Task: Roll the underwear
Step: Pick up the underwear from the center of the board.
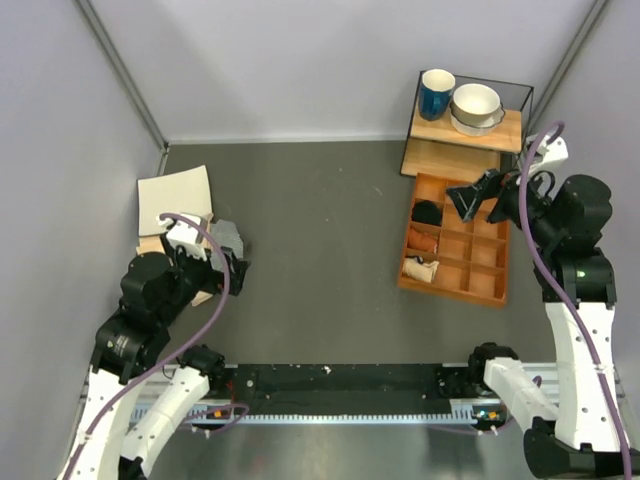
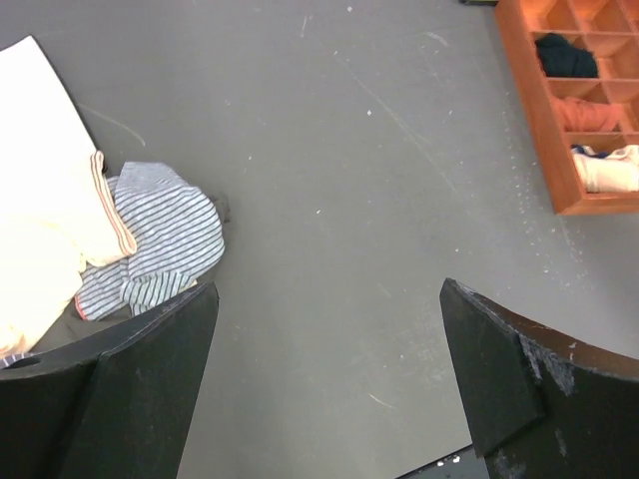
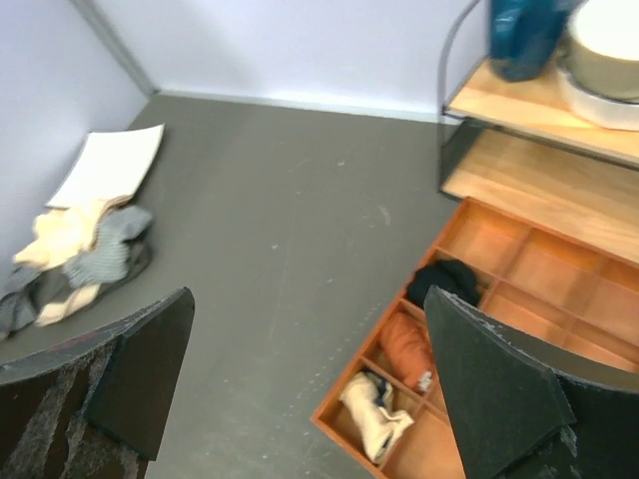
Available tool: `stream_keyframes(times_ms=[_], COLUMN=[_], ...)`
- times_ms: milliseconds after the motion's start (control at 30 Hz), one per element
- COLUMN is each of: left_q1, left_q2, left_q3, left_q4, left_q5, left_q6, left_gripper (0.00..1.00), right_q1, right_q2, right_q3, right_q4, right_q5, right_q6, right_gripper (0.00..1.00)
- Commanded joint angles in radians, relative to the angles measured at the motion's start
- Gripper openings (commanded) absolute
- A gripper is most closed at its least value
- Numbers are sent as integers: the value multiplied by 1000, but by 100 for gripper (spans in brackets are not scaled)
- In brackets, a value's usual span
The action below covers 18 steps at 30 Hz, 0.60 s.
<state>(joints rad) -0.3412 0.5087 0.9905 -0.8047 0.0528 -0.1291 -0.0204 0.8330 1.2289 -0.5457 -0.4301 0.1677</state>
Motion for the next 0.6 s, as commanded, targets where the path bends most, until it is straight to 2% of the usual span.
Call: stream_keyframes(times_ms=[0,100,167,200,233,367,500,567], left_q1=[5,13,27,56,77,198,298,307], left_q2=[-12,25,65,76,99,171,252,298], left_q3=[-73,-121,-150,-162,-183,-197,-194,-197], left_q4=[105,136,174,192,209,254,268,275], left_q5=[-77,-67,-59,-57,-24,59,62,13], left_q6=[0,-23,-29,-32,-36,-64,-43,-30], left_gripper=[98,98,98,98,98,98,98,98], right_q1=[-6,-3,8,11,14,45,43,43], right_q2=[31,74,110,123,136,172,157,146], right_q3=[-75,-144,-176,-209,-229,-324,-367,-373], right_q4=[128,234,303,320,341,403,386,386], right_q5=[-304,-477,-566,-690,-729,-720,-701,-693], right_q6=[72,98,63,31,-11,-37,-103,-114], right_gripper=[99,99,99,99,99,99,99,99])
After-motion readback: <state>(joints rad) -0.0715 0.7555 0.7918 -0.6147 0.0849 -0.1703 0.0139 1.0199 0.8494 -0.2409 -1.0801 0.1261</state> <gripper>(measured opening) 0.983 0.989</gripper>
